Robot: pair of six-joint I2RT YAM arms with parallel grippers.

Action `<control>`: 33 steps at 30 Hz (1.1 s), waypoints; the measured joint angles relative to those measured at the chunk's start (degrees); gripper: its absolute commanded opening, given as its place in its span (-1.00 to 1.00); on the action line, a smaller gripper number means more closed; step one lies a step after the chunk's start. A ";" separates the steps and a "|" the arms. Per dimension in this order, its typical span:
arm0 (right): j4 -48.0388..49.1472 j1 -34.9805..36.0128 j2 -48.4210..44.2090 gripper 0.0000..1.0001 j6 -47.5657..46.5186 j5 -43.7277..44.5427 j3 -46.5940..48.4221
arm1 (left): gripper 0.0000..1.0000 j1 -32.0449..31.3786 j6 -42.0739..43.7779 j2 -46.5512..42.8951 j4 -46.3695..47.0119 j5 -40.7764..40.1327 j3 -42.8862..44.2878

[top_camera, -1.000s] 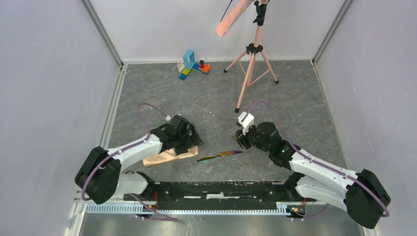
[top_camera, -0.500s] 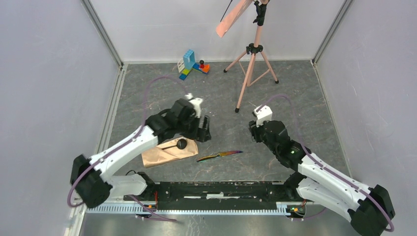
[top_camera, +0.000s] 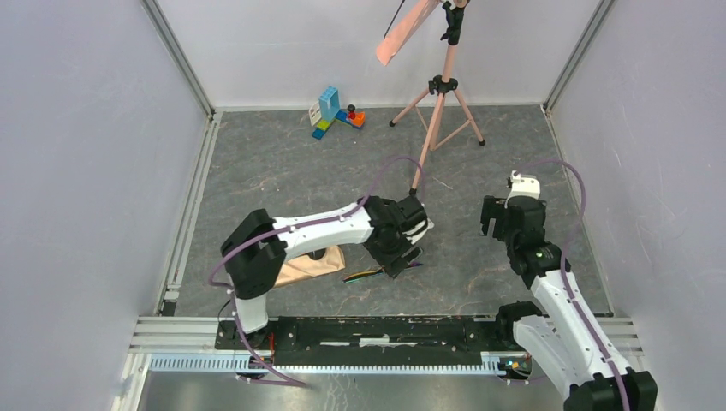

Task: Fold the napkin into a case and place the utensils inside
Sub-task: Pick up the knife from the center of the board.

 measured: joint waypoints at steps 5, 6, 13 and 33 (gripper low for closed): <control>0.33 -6.05 -0.68 0.88 1.05 -10.84 -0.70 | 0.46 -3.23 0.87 4.79 -2.12 -2.08 4.90; 0.26 -6.23 -0.92 0.88 1.09 -12.20 -0.92 | 0.45 -3.78 1.18 5.70 -2.40 -2.78 5.64; 0.15 -6.27 -1.51 0.87 1.07 -16.24 -1.03 | 0.35 -5.68 3.34 11.02 -3.58 -6.34 7.48; 0.20 -6.27 -2.32 0.88 0.98 -18.80 -1.07 | -0.11 -5.68 8.04 13.94 -4.00 -8.87 6.69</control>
